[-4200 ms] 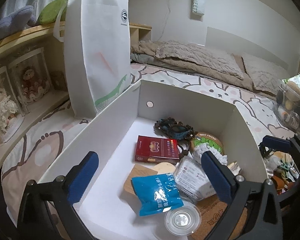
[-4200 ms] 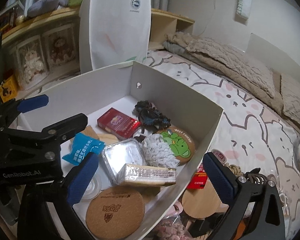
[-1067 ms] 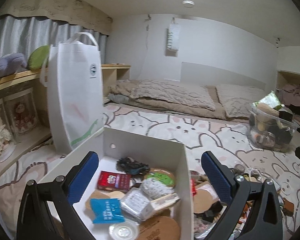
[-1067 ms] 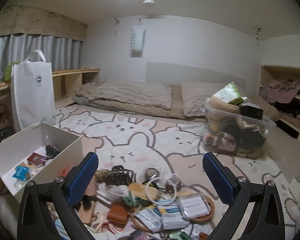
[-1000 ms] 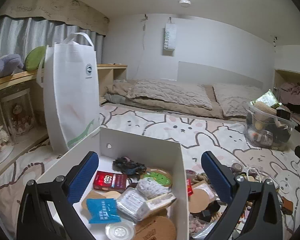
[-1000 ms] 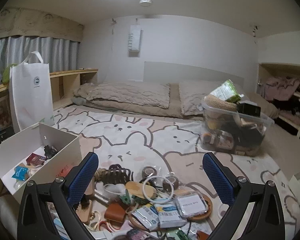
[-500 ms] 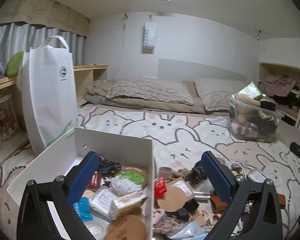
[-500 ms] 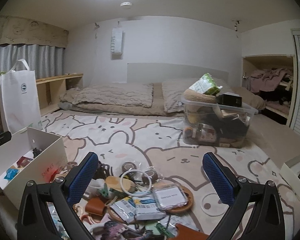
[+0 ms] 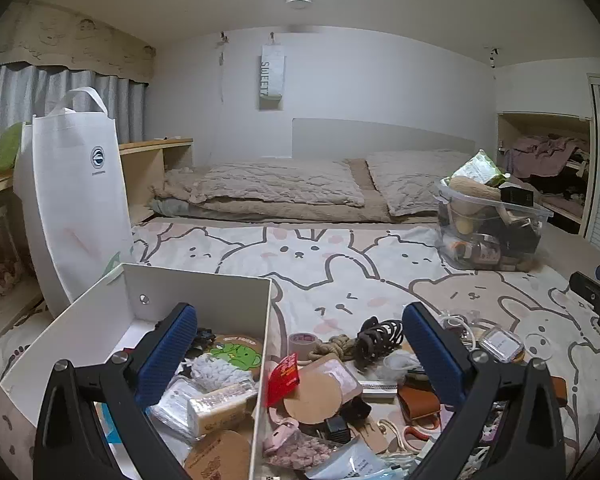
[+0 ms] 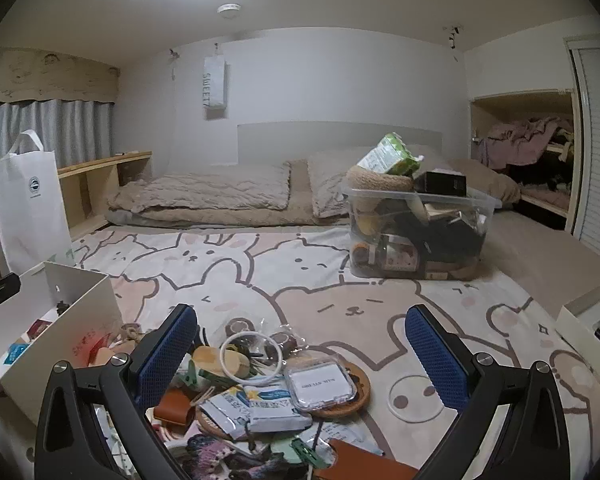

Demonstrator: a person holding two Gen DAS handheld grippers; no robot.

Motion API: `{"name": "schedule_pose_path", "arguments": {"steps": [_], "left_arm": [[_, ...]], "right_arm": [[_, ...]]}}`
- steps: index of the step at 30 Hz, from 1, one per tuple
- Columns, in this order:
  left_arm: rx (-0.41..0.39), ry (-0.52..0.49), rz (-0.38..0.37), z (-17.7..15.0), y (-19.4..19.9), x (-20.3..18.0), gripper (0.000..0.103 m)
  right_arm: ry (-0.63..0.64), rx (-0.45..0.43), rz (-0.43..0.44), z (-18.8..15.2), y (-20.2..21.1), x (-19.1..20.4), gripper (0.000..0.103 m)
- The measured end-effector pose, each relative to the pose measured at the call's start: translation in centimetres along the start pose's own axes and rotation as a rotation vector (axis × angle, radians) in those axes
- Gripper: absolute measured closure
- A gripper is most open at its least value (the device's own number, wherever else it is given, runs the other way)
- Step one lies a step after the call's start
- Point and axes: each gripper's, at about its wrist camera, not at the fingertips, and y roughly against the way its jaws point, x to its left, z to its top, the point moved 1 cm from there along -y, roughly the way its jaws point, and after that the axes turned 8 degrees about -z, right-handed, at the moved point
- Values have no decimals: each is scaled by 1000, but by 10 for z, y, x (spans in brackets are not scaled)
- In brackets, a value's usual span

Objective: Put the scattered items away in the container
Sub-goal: 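Withdraw both open tools from the box back toward the scattered items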

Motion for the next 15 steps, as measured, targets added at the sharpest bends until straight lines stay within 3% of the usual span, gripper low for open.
{"name": "schedule_pose_path", "arguments": {"steps": [9, 15], "left_arm": [[10, -6, -24, -5, -7, -8, 0], [45, -14, -80, -15, -18, -22, 0]], "right_arm": [[-15, 41, -33, -10, -12, -9, 0], [-21, 85, -26, -25, -22, -7, 0]]}}
